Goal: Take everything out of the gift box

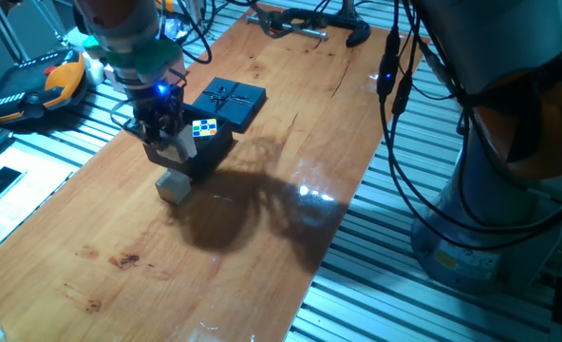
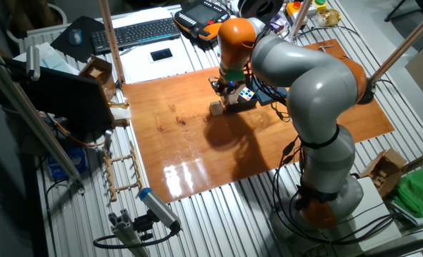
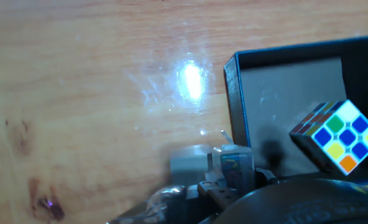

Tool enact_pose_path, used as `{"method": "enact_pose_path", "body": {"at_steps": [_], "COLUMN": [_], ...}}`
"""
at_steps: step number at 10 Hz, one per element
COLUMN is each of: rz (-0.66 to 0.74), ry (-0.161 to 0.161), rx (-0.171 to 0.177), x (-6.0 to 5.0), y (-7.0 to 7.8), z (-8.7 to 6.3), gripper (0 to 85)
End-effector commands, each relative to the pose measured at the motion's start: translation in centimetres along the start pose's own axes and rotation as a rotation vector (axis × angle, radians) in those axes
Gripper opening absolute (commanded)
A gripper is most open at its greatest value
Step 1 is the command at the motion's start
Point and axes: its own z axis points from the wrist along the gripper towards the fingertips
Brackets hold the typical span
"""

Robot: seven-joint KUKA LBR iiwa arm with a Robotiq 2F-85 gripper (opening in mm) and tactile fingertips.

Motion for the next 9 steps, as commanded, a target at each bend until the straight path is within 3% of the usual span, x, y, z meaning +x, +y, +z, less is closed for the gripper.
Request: {"method": "enact_pose_path", "body": {"at_steps": [1, 2, 5, 7, 9], "rz": [0.099, 0.125, 0.065, 0.004, -0.002], "ry": [0.002, 0.001, -0.026, -0.038, -0.023], "rx": [0.003, 0.0, 0.055, 0.06, 0.039], "x": [0.0, 0.0, 0.0, 0.0, 0.4], "y": [0.0, 0.0, 0.0, 0.0, 1.2], "z": [0.0, 0.0, 0.0, 0.0, 0.4], "gripper": [0.7, 0.7, 0.7, 0.7, 0.7]}}
